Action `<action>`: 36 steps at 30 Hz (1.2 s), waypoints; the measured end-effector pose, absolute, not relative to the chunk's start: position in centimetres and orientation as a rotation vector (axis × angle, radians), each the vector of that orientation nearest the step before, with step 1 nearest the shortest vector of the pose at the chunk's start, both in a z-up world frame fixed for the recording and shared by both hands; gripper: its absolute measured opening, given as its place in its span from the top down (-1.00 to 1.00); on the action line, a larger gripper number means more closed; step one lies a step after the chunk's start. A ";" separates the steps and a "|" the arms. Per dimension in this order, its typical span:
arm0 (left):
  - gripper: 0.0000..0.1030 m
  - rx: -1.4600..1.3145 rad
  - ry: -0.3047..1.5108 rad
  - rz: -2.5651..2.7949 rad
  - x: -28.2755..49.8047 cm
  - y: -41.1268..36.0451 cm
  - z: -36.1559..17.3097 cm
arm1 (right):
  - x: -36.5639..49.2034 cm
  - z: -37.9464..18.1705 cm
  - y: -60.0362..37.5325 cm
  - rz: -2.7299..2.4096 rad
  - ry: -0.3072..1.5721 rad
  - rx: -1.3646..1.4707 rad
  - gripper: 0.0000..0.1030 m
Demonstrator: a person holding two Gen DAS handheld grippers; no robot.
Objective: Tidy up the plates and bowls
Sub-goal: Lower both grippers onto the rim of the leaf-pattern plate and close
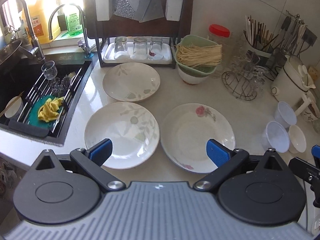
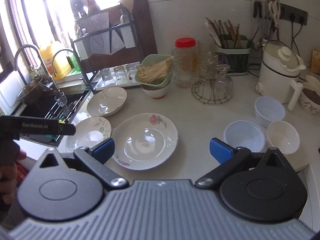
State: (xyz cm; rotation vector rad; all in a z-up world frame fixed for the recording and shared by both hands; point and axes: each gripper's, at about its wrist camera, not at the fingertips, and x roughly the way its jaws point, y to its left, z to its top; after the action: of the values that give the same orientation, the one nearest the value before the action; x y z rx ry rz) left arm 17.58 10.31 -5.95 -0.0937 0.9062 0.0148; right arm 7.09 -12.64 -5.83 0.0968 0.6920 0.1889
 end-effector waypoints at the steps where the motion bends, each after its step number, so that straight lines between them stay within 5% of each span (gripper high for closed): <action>1: -0.98 -0.084 0.909 0.020 18.3 10.9 -6.2 | 7.5 -5.9 -12.1 0.191 0.694 0.093 -1.00; 16: -0.98 -0.038 0.995 0.009 28.3 22.7 -12.5 | 15.5 -9.1 -2.6 0.192 0.775 0.154 -0.96; 23: -0.95 -0.027 1.044 -0.093 30.6 26.8 -15.6 | 18.4 -12.2 1.4 0.147 0.885 0.232 -0.47; 26: -0.95 -0.028 1.066 -0.139 31.5 27.9 -16.8 | 18.8 -13.9 2.5 0.123 0.946 0.291 -0.41; 28: -0.83 -0.016 1.075 -0.160 31.8 28.5 -17.7 | 19.0 -14.9 3.0 0.108 0.987 0.337 -0.26; 30: -0.73 -0.009 1.084 -0.191 32.2 28.9 -18.5 | 18.9 -15.8 3.5 0.093 1.019 0.375 0.12; 36: -0.21 0.051 1.143 -0.264 33.5 29.2 -21.2 | 19.0 -19.0 5.0 0.062 1.082 0.475 0.21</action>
State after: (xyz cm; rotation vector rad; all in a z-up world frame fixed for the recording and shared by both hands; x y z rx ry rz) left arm 33.53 29.19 -21.23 0.0515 1.1433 -0.2639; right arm 19.00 4.97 -19.02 0.4754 1.0823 0.0621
